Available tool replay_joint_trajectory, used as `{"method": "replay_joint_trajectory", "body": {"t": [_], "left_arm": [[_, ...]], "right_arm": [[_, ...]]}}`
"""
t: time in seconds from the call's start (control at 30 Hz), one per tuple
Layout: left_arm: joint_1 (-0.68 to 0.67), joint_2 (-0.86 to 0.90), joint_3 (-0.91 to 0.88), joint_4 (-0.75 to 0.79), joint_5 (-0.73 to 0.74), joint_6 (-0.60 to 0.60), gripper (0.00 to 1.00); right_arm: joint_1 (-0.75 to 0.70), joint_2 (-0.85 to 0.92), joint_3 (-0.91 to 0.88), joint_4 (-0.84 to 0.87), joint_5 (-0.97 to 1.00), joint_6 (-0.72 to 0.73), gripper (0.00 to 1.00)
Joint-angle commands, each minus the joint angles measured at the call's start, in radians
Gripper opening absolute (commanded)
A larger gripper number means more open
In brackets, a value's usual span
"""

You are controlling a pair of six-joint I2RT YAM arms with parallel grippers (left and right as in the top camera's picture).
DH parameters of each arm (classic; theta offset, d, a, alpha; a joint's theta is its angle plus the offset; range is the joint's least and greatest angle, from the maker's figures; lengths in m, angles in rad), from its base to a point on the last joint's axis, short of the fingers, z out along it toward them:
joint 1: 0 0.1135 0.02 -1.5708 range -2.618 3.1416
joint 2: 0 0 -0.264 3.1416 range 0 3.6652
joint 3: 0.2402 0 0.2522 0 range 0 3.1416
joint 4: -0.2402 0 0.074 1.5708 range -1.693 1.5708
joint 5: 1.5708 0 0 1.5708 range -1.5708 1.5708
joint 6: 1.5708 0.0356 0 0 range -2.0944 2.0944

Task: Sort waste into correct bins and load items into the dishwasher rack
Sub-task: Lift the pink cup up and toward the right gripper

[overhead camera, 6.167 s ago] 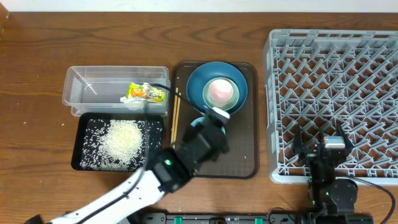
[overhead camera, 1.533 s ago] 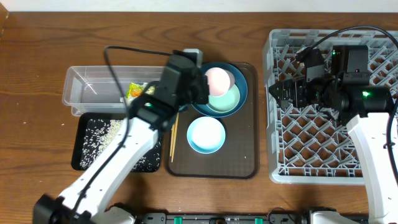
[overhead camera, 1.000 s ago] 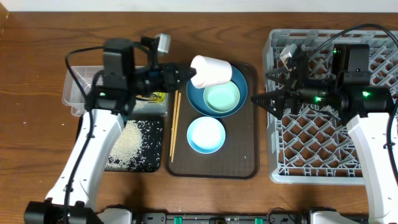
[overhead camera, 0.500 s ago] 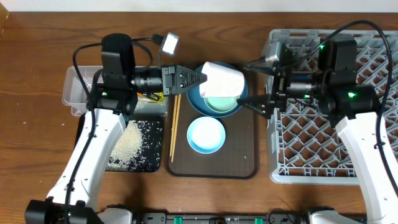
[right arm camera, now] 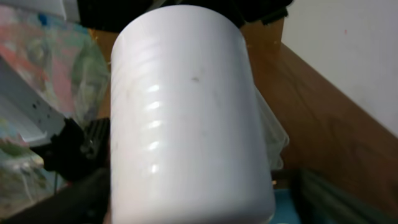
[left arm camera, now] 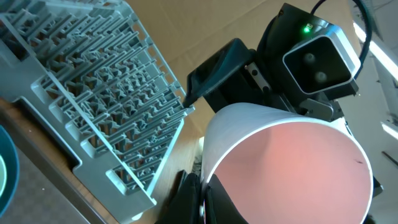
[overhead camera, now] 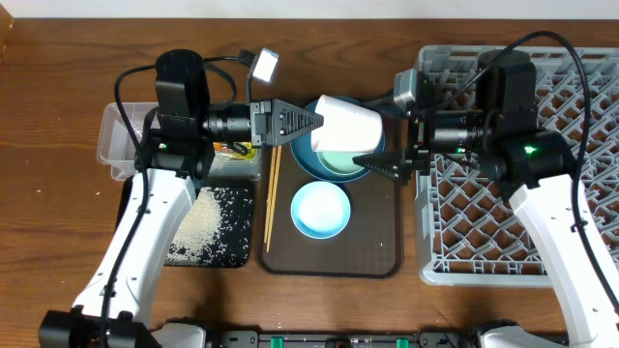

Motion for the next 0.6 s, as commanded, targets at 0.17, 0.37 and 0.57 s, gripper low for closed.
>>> {"method": "replay_joint_trajectory", "body": {"t": [0.17,0.37,0.57], "left_arm": [[0.000,0.002,0.000,0.008,0.035,-0.027,0.06],[0.000,0.002,0.000,0.008,0.035,-0.027,0.06],[0.000,0.002,0.000,0.007,0.035,-0.027,0.06]], "right_arm": [[0.018,0.006,0.017,0.023,-0.021,0.005,0.72],[0.031,0.006,0.017,0.045,-0.026,0.004,0.79],[0.058,0.006,0.017,0.068,-0.024,0.004,0.71]]}}
